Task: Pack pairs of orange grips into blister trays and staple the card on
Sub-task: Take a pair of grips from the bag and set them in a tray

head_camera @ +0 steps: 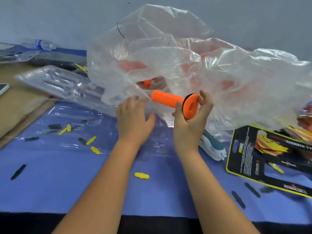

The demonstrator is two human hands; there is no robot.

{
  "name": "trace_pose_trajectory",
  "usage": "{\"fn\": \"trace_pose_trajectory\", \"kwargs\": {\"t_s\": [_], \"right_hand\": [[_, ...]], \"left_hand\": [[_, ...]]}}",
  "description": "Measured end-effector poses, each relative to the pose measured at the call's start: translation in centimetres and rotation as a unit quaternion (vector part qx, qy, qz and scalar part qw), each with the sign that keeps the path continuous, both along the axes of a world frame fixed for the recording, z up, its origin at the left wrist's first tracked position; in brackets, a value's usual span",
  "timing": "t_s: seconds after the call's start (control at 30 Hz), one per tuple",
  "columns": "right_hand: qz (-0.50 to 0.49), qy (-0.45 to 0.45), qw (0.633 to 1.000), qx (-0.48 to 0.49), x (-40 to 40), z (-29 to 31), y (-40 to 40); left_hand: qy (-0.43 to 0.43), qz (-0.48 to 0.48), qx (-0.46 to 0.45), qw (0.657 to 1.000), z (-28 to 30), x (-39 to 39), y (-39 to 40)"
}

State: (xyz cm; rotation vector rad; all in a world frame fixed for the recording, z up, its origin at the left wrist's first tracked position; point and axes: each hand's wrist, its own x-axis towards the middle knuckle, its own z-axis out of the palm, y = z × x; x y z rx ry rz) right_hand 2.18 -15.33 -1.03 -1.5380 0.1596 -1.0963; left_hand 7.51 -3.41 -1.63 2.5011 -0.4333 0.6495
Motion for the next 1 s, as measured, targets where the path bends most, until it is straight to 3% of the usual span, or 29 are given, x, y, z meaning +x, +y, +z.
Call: {"fn": "trace_pose_trajectory", "kwargs": {"t_s": [0.07, 0.17, 0.37, 0.57, 0.67, 0.73, 0.83, 0.87, 0.93, 1.0], "right_hand": [[-0.021, -0.036, 0.999, -0.002, -0.7, 0.1, 0.2], [-0.014, -0.077, 0.997, -0.011, -1.2, 0.4, 0.0], [-0.006, -0.122, 0.977, -0.177, -1.6, -0.2, -0.4], [-0.046, -0.059, 0.959, -0.274, -1.3, -0.3, -1.4], [-0.076, -0.032, 0.970, -0.227, -1.4, -0.1, -1.5], [-0.081, -0.013, 0.986, -0.145, -1.6, 0.2, -1.6], [-0.076, 0.027, 0.997, 0.012, -1.6, 0.8, -1.8], [-0.079, 0.033, 0.996, 0.030, -1.6, 0.9, -1.9], [-0.080, 0.044, 0.995, 0.033, -1.7, 1.0, -2.0], [-0.082, 0.056, 0.995, 0.019, -1.6, 1.0, -2.0]], "left_hand": [[-0.070, 0.004, -0.082, 0.994, 0.6, -1.2, -0.5], [-0.127, -0.085, -0.038, 0.988, 0.4, -3.1, -1.5], [-0.118, -0.101, -0.075, 0.985, -0.2, -2.5, -0.6], [-0.098, -0.162, -0.090, 0.978, -0.2, -1.0, 1.5], [-0.127, -0.157, -0.129, 0.971, 0.1, -0.8, 2.1], [-0.135, -0.102, -0.199, 0.965, 0.4, -0.8, 2.6], [-0.031, -0.057, -0.314, 0.947, 1.0, -0.8, 3.7], [0.031, -0.078, -0.312, 0.946, 1.0, -0.8, 4.1], [0.120, -0.124, -0.196, 0.965, 0.6, -0.6, 4.7], [0.124, -0.141, -0.056, 0.981, 0.2, -0.4, 5.0]]}}
